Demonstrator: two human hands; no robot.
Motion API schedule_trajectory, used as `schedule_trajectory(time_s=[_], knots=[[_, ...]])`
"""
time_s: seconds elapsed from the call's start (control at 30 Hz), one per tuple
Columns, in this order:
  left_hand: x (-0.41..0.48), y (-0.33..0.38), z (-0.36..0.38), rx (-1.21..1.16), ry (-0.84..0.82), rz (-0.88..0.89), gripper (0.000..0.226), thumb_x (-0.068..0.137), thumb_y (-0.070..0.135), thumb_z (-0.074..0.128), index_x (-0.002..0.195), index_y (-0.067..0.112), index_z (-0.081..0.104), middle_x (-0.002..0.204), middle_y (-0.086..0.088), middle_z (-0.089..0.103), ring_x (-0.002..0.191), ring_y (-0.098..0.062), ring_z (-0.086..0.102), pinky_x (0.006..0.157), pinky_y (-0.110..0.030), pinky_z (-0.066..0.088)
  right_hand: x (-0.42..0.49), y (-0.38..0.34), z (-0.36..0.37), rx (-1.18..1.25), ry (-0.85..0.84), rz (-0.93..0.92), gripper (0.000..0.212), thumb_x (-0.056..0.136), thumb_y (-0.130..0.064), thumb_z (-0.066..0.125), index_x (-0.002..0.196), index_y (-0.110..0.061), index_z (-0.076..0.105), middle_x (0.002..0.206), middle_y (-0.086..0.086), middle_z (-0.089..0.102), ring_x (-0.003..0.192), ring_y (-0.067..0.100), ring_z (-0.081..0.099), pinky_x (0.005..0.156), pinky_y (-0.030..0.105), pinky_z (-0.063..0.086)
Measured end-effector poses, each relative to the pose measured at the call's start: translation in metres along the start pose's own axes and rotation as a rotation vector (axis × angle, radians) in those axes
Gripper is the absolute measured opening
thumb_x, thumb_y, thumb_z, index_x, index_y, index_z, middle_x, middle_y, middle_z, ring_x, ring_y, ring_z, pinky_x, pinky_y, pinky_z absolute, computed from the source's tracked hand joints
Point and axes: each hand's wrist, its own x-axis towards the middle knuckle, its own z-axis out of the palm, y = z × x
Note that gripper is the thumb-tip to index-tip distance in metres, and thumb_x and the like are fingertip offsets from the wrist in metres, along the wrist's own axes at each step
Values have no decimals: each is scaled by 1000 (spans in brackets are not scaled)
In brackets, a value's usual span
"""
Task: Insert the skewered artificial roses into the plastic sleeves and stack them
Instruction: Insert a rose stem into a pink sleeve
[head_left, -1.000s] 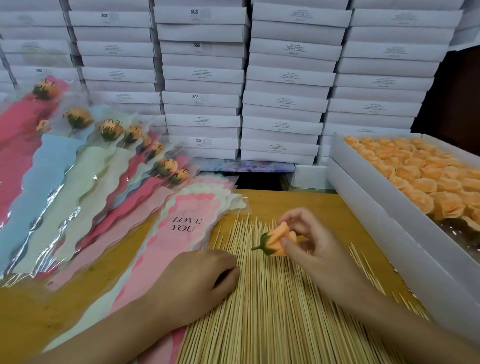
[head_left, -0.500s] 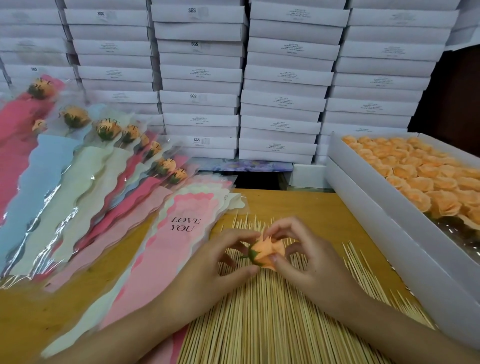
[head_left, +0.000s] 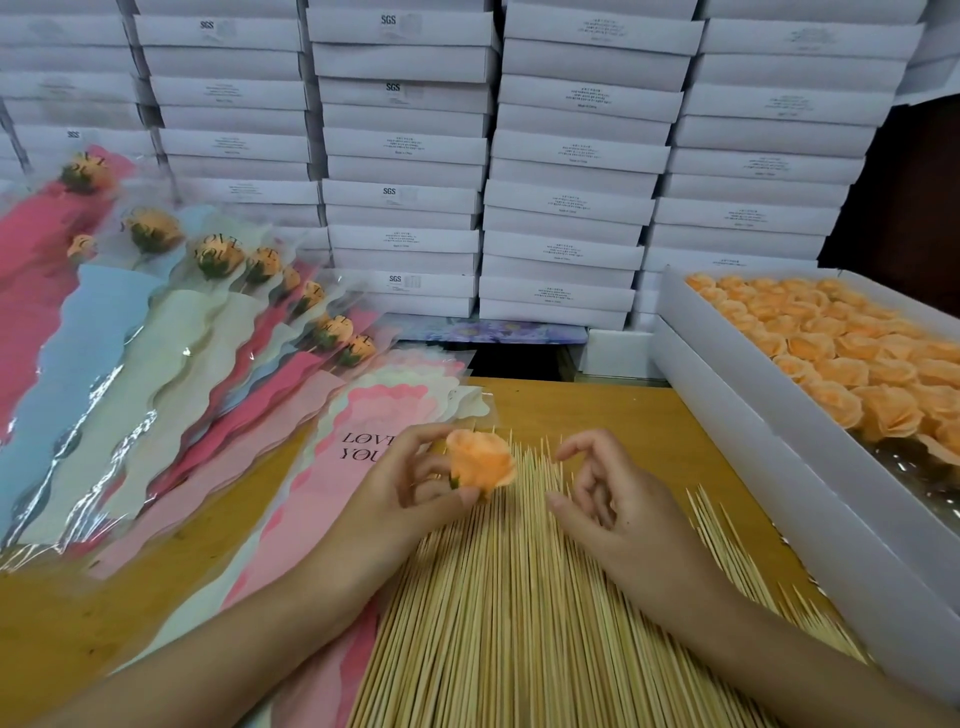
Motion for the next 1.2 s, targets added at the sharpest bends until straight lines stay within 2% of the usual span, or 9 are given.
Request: schedule_trajectory(time_s=[0.07, 0.17, 0.33, 0.53, 0.63, 0.83, 1.0, 1.1, 1.2], knots=[[1, 0, -2, -100, 9, -37, 51, 75, 15, 70, 124, 21, 57, 110, -12, 69, 97, -22, 68, 89, -31, 52, 0, 3, 2, -76, -75, 32, 24, 90, -39, 61, 107, -42, 44, 67, -13, 50, 58, 5, 47, 56, 22, 40], [3, -1, -3, -275, 34, -80, 49, 77, 8, 67, 124, 18, 58, 103, -10, 70, 94, -25, 70, 79, -27, 57, -1, 3, 3, -180, -122, 48, 28, 89, -42, 62, 108, -45, 41, 62, -11, 49, 59, 4, 49, 57, 18, 39], [1, 1, -3, -253, -9, -54, 34, 85, 16, 62, 119, 16, 61, 100, -7, 70, 93, -23, 69, 78, -26, 56, -3, 0, 2, -259, -169, 70, 26, 93, -38, 58, 112, -42, 42, 61, -6, 47, 61, 4, 49, 59, 13, 32], [3, 0, -2, -268, 28, -75, 33, 81, 20, 64, 113, 12, 62, 100, -8, 71, 86, -20, 70, 73, -24, 57, -2, -3, 0, -290, -219, 88, 26, 94, -28, 52, 110, -44, 39, 60, -4, 48, 58, 8, 48, 58, 13, 30], [3, -1, -2, -267, 26, -77, 33, 80, 21, 65, 111, 12, 63, 99, -10, 71, 83, -17, 69, 71, -23, 56, -2, -2, 0, -253, -211, 108, 30, 92, -21, 54, 110, -43, 42, 58, -6, 48, 54, 6, 47, 58, 13, 34], [3, -1, -1, -250, 31, -78, 36, 77, 25, 66, 110, 12, 64, 100, -13, 70, 82, -16, 69, 69, -22, 56, -1, 0, 0, -178, -176, 134, 32, 89, -16, 57, 108, -41, 47, 57, -8, 49, 54, 6, 47, 61, 28, 46], [3, 0, -2, -251, 22, -85, 35, 80, 24, 65, 112, 12, 64, 104, -12, 70, 84, -16, 68, 72, -23, 56, 0, -6, -4, -2, -87, 169, 41, 86, -9, 61, 111, -39, 48, 57, -10, 56, 50, 2, 46, 58, 15, 43], [3, 1, -2, -247, 23, -87, 35, 80, 24, 66, 112, 12, 64, 104, -13, 71, 86, -17, 68, 72, -23, 56, 4, -9, -6, 136, -32, 225, 51, 85, -8, 67, 120, -39, 46, 70, -12, 65, 49, 0, 46, 57, 16, 47], [2, 1, -1, -241, 24, -84, 34, 79, 25, 66, 111, 13, 65, 103, -13, 70, 85, -17, 68, 71, -22, 56, 7, -12, -7, 308, 7, 334, 55, 85, -22, 71, 126, -43, 42, 87, -14, 70, 56, 4, 56, 57, 24, 51]])
